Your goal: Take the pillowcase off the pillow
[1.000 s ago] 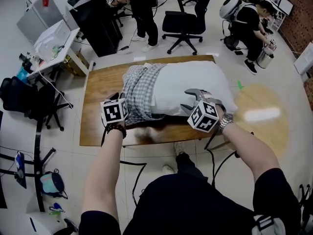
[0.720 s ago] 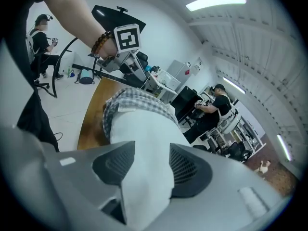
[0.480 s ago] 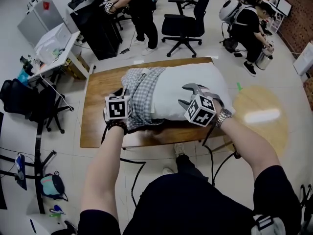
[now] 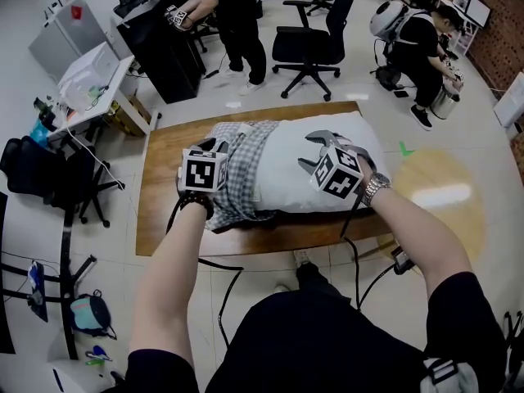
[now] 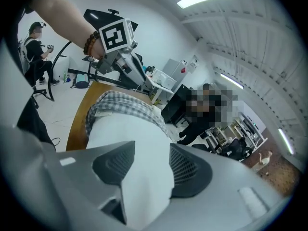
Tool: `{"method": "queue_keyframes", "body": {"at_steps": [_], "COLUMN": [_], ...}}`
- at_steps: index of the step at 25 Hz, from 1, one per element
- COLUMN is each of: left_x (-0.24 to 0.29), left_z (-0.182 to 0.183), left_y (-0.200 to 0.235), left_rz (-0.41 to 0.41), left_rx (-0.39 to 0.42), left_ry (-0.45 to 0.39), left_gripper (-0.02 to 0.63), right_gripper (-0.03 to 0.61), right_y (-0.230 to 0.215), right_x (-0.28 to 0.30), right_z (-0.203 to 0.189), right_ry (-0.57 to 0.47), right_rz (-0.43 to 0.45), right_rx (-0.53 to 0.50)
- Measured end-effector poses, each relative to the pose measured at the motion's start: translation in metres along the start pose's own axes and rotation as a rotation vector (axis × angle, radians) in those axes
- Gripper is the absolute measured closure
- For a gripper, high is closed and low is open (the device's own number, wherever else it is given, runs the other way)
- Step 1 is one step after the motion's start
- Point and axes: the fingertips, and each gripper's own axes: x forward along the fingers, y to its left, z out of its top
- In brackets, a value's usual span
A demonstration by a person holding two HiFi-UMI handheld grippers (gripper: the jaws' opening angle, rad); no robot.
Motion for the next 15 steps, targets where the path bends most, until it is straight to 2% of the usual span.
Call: {"method": "queue_keyframes", "body": {"at_steps": [8,15], "left_x": [0.040,0.084], "left_z": [0.047,0.066], "left_y": [-0.008,-0.010], "left_rz": [-0.110,-0.194], "left_rx": [0.099,0.141], "left_ry": [0.007,0.080], "left_gripper": [0.469,0.453], "right_gripper": [0.354,0.351], "right_y": [-0.047,-0.084], "right_x": [0.027,0.057], "right_z": [0.001,-0.005], "right_ry": [0.006,0.019], "right_rz": [0.044,0.109], "right_rx": [0.061,0.117]}}
